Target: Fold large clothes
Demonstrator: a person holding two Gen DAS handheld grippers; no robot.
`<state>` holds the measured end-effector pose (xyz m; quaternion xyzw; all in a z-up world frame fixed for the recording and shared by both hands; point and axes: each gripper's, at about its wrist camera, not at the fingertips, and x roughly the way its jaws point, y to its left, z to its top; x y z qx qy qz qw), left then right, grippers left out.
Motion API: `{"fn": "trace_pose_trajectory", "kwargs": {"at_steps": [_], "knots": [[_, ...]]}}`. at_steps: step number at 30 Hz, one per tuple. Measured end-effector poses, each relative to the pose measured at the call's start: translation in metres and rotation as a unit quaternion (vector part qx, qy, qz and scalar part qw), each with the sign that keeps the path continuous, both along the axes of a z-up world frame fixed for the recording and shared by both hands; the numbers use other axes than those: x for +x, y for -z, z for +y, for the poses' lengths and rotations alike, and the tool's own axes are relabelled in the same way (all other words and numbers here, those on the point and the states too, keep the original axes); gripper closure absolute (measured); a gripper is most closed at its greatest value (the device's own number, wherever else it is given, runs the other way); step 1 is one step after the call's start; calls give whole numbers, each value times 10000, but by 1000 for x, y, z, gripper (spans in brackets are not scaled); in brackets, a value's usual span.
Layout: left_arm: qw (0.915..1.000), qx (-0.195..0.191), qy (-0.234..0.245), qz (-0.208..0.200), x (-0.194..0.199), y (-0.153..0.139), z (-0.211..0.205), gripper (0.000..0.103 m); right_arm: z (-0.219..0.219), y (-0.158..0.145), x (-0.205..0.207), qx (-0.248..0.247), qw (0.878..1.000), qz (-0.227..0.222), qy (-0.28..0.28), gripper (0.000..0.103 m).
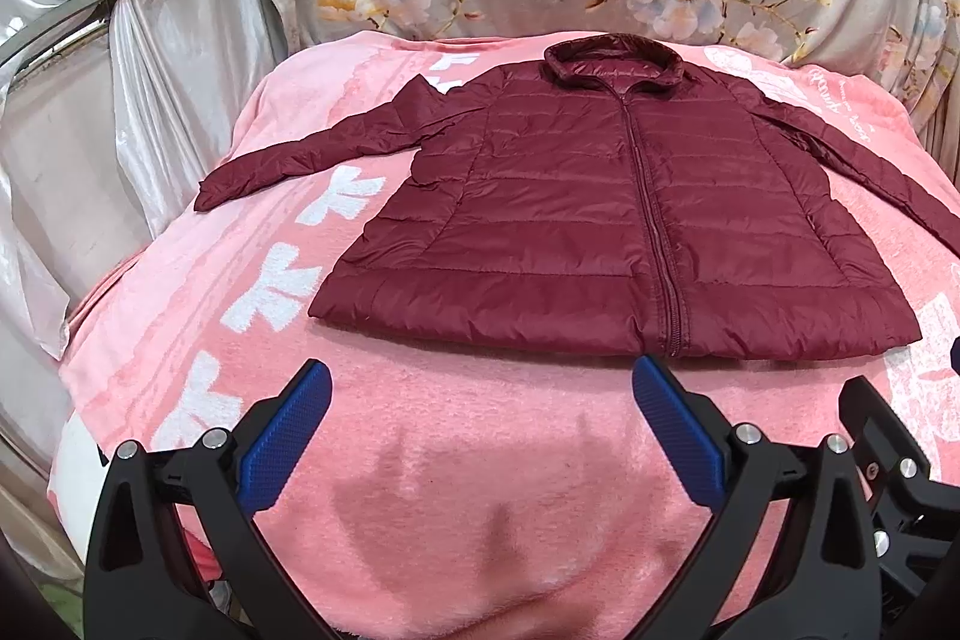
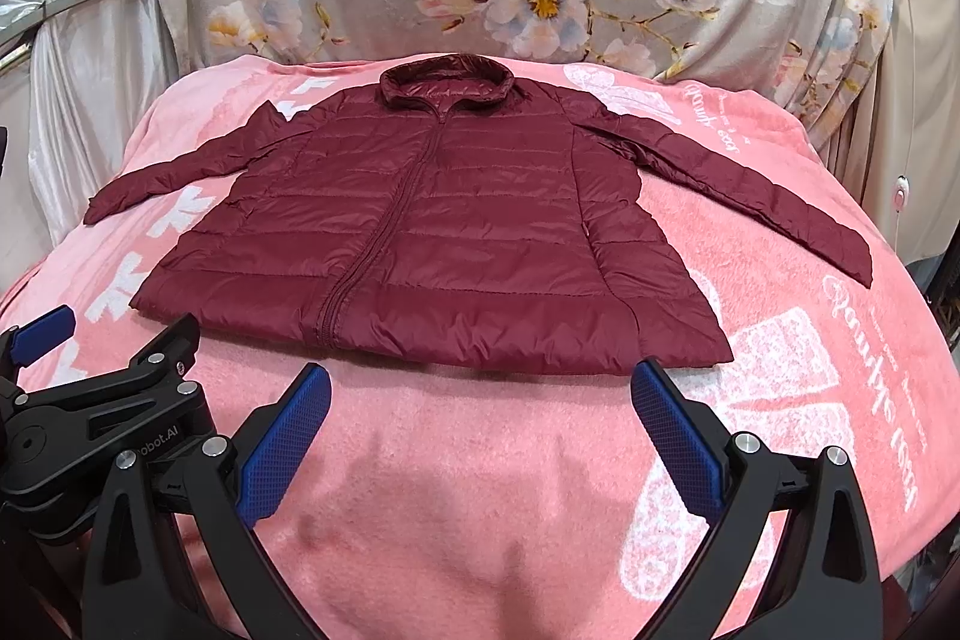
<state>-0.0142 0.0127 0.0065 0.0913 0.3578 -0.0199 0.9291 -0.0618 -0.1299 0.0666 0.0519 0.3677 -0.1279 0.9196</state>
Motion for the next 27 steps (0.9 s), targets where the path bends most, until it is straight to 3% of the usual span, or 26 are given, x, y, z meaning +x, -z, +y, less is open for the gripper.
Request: {"fn": "trace_pose_trajectory", "kwargs": {"at_steps": [27], "knots": [[9999, 71, 14, 88, 11, 6, -5, 5, -6, 10, 8, 100, 9999, 103, -16, 5]]}}
